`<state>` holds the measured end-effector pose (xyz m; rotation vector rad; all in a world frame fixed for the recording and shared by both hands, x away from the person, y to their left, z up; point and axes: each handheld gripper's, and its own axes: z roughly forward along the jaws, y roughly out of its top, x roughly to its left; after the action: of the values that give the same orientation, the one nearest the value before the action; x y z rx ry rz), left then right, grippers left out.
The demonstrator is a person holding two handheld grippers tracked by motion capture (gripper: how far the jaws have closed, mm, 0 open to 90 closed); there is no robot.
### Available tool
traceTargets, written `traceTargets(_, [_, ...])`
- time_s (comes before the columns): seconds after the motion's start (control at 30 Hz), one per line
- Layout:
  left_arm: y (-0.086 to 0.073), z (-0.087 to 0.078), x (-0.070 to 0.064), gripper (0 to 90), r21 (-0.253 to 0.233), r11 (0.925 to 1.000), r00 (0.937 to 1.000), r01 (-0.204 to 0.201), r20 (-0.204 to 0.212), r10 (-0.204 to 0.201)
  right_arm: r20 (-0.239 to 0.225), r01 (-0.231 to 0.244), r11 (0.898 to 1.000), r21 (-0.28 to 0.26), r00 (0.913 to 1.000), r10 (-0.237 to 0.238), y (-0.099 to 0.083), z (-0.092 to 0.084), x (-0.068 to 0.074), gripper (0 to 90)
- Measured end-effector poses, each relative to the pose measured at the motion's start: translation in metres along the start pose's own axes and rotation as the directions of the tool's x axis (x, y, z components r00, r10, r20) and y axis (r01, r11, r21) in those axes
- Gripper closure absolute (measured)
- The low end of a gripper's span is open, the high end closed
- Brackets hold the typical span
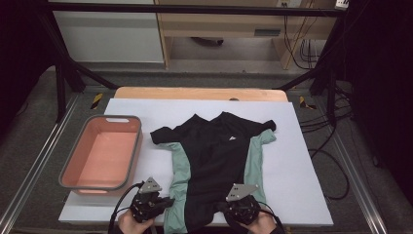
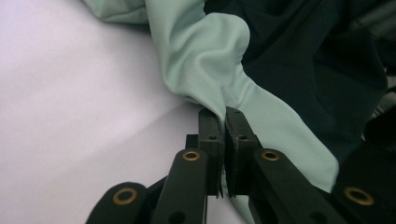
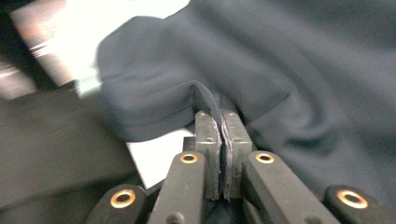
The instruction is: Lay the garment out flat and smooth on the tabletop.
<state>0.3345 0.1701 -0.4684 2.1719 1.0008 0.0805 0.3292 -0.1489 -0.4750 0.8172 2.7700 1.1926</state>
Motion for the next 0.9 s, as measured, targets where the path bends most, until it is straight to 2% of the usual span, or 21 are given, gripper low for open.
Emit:
traceTargets(0.03, [-0.001, -0.004, 0.000, 86.6, -0.005, 1.0000, 1.0000, -0.008, -0.006, 0.007, -0.068, 0.009, 1.000, -0.025, 0.9976, -0.011, -0.003, -0.005, 0.003, 87.7])
traceTargets(0.07, [-0.002, -0.009, 0.002, 86.6, -0.011, 0.9999, 1.0000, -0.005, -0.004, 0.005, -0.087, 0.009, 0.999, -0.036, 0.9961, -0.012, -0.005, -0.008, 0.005, 86.8])
traceTargets(0.1, [-0.003, -0.014, 0.004, 86.6, -0.017, 0.9998, 0.9999, 0.007, 0.011, -0.006, -0.117, 0.006, 0.999, -0.046, 0.9931, -0.011, -0.007, -0.012, 0.006, 80.7])
traceTargets(0.13, [-0.004, -0.016, 0.006, 86.1, -0.029, 0.9995, 0.9998, 0.014, 0.012, -0.013, -0.120, 0.004, 0.998, -0.058, 0.9928, -0.010, -0.009, -0.016, 0.006, 64.9])
traceTargets(0.17, [-0.005, -0.016, 0.006, 84.1, -0.037, 0.9992, 0.9999, 0.013, 0.003, -0.013, -0.077, 0.003, 0.996, -0.087, 0.9970, -0.010, -0.012, -0.021, 0.005, 58.3])
traceTargets(0.23, [-0.005, -0.013, 0.005, 65.5, -0.042, 0.9989, 0.9994, 0.021, -0.025, -0.022, 0.003, -0.012, 0.992, -0.128, 0.9999, 0.012, -0.017, -0.032, -0.003, 53.7])
traceTargets(0.27, [-0.006, -0.011, 0.005, 60.7, -0.042, 0.9989, 0.9991, 0.021, -0.036, -0.022, 0.051, -0.034, 0.986, -0.162, 0.9978, 0.042, -0.021, -0.038, -0.009, 49.5])
traceTargets(0.33, [-0.008, -0.008, 0.005, 54.7, -0.041, 0.9986, 0.9985, 0.032, -0.044, -0.034, 0.184, -0.069, 0.979, -0.190, 0.9773, 0.105, -0.029, -0.050, -0.022, 46.2])
traceTargets(0.37, [-0.010, -0.006, 0.006, 54.3, -0.041, 0.9985, 0.9984, 0.037, -0.042, -0.039, 0.253, -0.096, 0.978, -0.188, 0.9569, 0.143, -0.035, -0.054, -0.030, 43.5])
traceTargets(0.4, [-0.011, -0.004, 0.005, 54.2, -0.042, 0.9983, 0.9982, 0.039, -0.044, -0.041, 0.319, -0.133, 0.976, -0.173, 0.9298, 0.183, -0.042, -0.057, -0.038, 42.3])
traceTargets(0.43, [-0.013, -0.004, 0.004, 54.1, -0.060, 0.9975, 0.9978, 0.038, -0.051, -0.041, 0.335, -0.161, 0.972, -0.171, 0.9185, 0.211, -0.047, -0.058, -0.042, 41.4])
traceTargets(0.5, [-0.015, -0.005, 0.003, 56.6, -0.061, 0.9972, 0.9980, 0.042, -0.046, -0.045, 0.350, -0.193, 0.965, -0.176, 0.9042, 0.245, -0.059, -0.058, -0.048, 44.1])
traceTargets(0.53, [-0.016, -0.005, 0.003, 61.4, -0.059, 0.9972, 0.9984, 0.045, -0.032, -0.047, 0.352, -0.191, 0.963, -0.189, 0.9023, 0.248, -0.061, -0.059, -0.047, 45.7])
traceTargets(0.6, [-0.017, -0.004, 0.000, 72.0, -0.053, 0.9981, 0.9989, 0.029, -0.036, -0.031, 0.370, -0.184, 0.965, -0.187, 0.8965, 0.243, -0.060, -0.059, -0.044, 52.8])
traceTargets(0.63, [-0.017, -0.004, 0.000, 78.4, -0.042, 0.9987, 0.9995, 0.028, -0.012, -0.029, 0.374, -0.176, 0.968, -0.180, 0.8975, 0.233, -0.060, -0.059, -0.044, 53.5])
traceTargets(0.67, [-0.017, -0.004, 0.000, 82.1, -0.040, 0.9987, 0.9995, 0.031, -0.010, -0.031, 0.392, -0.166, 0.971, -0.171, 0.8927, 0.222, -0.061, -0.058, -0.043, 52.4])
traceTargets(0.73, [-0.018, -0.005, -0.001, 85.2, -0.037, 0.9991, 0.9997, 0.022, -0.006, -0.022, 0.433, -0.180, 0.966, -0.184, 0.8679, 0.244, -0.062, -0.061, -0.043, 48.6])
traceTargets(0.77, [-0.018, -0.005, -0.001, 85.2, -0.039, 0.9991, 0.9998, 0.019, -0.007, -0.019, 0.444, -0.192, 0.966, -0.175, 0.8598, 0.252, -0.063, -0.062, -0.044, 49.7])
traceTargets(0.83, [-0.018, -0.005, -0.003, 85.8, -0.040, 0.9992, 1.0000, 0.007, -0.006, -0.007, 0.431, -0.201, 0.966, -0.165, 0.8661, 0.254, -0.064, -0.061, -0.044, 61.7])
traceTargets(0.87, [-0.019, -0.005, -0.003, 86.4, -0.041, 0.9992, 1.0000, 0.001, -0.008, -0.002, 0.394, -0.202, 0.966, -0.163, 0.8840, 0.251, -0.063, -0.061, -0.043, 83.0])
traceTargets(0.9, [-0.019, -0.006, -0.003, 86.6, -0.042, 0.9991, 1.0000, -0.003, -0.004, 0.003, 0.371, -0.210, 0.963, -0.167, 0.8919, 0.258, -0.062, -0.060, -0.042, 85.3])
